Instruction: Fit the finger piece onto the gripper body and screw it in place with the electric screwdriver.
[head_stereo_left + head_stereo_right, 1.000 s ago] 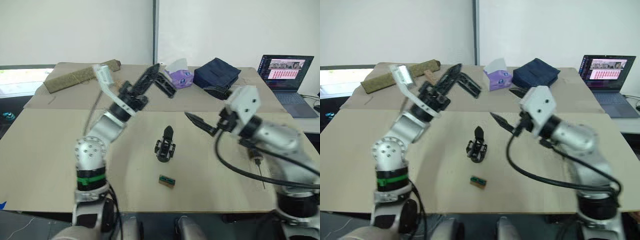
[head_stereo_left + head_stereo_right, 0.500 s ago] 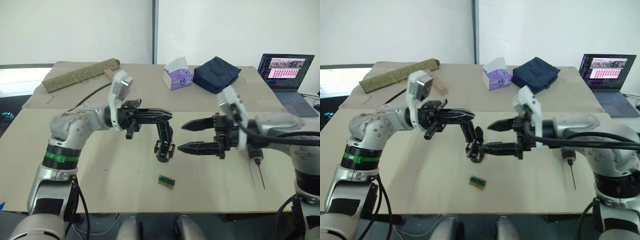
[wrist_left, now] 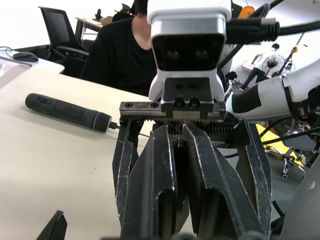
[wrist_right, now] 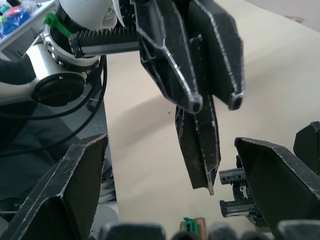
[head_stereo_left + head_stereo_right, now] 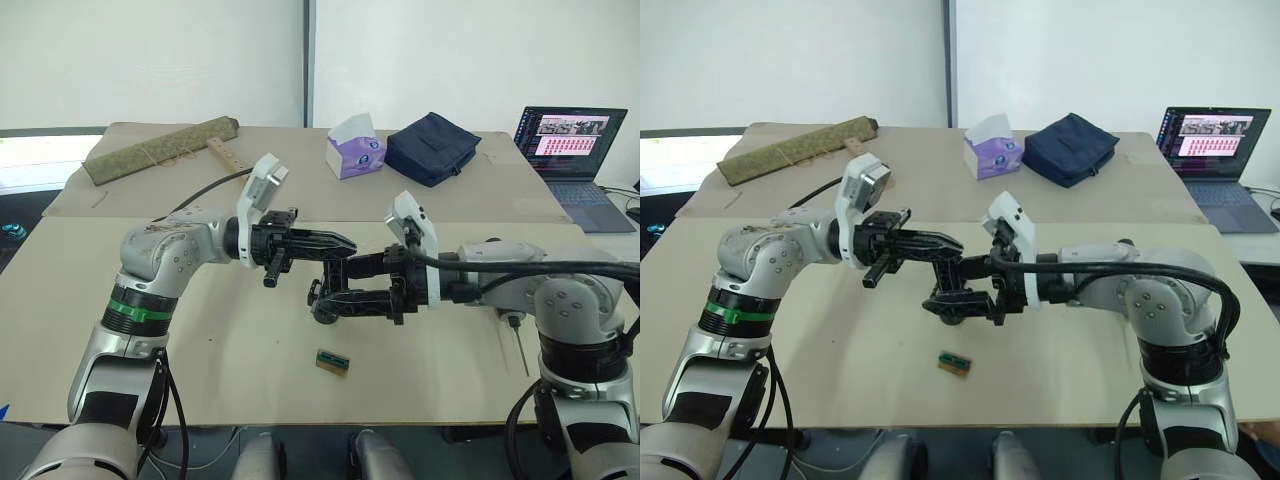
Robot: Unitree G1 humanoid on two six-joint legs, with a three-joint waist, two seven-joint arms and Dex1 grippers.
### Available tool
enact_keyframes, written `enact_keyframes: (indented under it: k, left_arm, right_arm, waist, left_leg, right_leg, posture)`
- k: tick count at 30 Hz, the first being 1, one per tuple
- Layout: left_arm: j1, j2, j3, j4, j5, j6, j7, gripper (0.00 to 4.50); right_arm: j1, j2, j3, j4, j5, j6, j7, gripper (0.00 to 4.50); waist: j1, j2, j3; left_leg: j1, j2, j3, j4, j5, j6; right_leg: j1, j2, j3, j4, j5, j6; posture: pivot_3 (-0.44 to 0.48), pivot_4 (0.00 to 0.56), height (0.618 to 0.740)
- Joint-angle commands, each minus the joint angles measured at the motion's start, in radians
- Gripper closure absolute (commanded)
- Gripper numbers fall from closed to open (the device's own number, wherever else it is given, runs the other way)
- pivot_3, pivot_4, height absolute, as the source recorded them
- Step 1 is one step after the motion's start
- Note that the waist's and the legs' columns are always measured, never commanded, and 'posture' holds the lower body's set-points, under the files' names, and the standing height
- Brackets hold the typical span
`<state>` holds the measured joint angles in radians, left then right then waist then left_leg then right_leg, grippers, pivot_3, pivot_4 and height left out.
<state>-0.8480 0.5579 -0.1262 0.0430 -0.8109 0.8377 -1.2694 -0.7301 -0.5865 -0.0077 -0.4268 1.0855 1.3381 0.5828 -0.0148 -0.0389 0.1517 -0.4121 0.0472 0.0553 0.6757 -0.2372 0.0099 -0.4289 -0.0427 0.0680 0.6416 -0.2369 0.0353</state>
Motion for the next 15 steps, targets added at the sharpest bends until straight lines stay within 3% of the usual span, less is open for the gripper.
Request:
enact_keyframes:
  k: [1,10,12,15]
  left_arm:
    - [-0.01,0.0,0.003,-0.019,0.02,0.001,-0.008,4.5]
    - [-0.007,-0.018,0.012,-0.021,0.044,-0.013,-0.008,4.5]
    - [-0.005,-0.023,0.017,-0.018,0.057,-0.038,-0.009,4.5]
    - [-0.007,0.011,0.03,-0.052,0.018,0.06,0.002,4.5]
  right_arm:
    - [-0.024,0.007,-0.037,-0.008,0.038,0.006,-0.024,0.92]
    - [-0.026,0.024,-0.024,-0.007,0.05,-0.008,-0.046,4.0]
    - [-0.019,0.024,-0.016,-0.011,0.042,-0.017,-0.048,4.09]
    - [-0.004,0.021,-0.021,-0.023,0.032,-0.041,-0.041,4.09]
  waist:
    - [0.0,0.0,0.0]
    - [0.0,0.0,0.0]
    - [0.0,0.0,0.0]
    - [-0.002,0.0,0.0]
  left_leg:
    - [0.0,0.0,0.0,0.0,0.0,0.0]
    - [-0.001,0.0,0.0,0.0,0.0,0.0]
    - [-0.001,0.0,0.0,0.0,0.0,0.0]
    - [-0.001,0.0,-0.001,0.0,0.0,0.0]
  right_leg:
    - [0.0,0.0,0.0,0.0,0.0,0.0]
    - [0.0,0.0,0.0,0.0,0.0,0.0]
    - [0.0,0.0,0.0,0.0,0.0,0.0]
    - [0.0,0.0,0.0,0.0,0.0,0.0]
  posture:
    - [0.0,0.15,0.74]
    - [0.0,0.15,0.74]
    - [0.0,0.15,0.74]
    - [0.0,0.15,0.74]
